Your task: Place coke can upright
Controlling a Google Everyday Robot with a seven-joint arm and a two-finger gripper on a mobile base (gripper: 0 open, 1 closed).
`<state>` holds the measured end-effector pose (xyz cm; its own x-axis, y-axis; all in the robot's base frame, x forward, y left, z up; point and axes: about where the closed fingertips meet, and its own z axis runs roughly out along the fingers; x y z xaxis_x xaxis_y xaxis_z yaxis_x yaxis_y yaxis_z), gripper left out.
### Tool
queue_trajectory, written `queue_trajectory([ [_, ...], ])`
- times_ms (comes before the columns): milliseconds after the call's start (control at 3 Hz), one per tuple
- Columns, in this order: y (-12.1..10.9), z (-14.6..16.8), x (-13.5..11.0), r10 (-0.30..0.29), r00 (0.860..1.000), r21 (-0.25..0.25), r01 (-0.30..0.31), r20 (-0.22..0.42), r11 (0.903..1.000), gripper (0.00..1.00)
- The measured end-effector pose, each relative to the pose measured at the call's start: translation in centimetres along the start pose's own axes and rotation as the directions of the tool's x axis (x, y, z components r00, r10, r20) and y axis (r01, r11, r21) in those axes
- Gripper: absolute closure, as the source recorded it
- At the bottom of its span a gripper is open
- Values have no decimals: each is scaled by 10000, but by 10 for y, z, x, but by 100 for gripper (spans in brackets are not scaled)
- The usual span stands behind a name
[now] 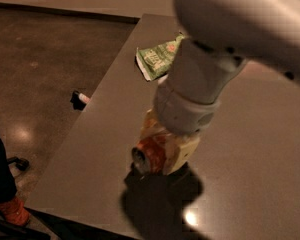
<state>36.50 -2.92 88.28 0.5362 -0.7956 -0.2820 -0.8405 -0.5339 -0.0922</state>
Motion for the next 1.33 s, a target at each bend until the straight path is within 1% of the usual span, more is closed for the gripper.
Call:
queue_trajectory([
  [333, -17, -17, 21, 1291, 9845, 262, -1331, 1189, 9908, 100],
  [667, -29, -32, 47, 2657, 9278, 322, -2836, 2617, 9584, 100],
  [1000, -40, -43, 77, 4191, 8008, 126, -4690, 4279, 8831, 100],
  [1333, -43, -47, 97, 4984, 6974, -138, -5746, 5150, 8183, 100],
])
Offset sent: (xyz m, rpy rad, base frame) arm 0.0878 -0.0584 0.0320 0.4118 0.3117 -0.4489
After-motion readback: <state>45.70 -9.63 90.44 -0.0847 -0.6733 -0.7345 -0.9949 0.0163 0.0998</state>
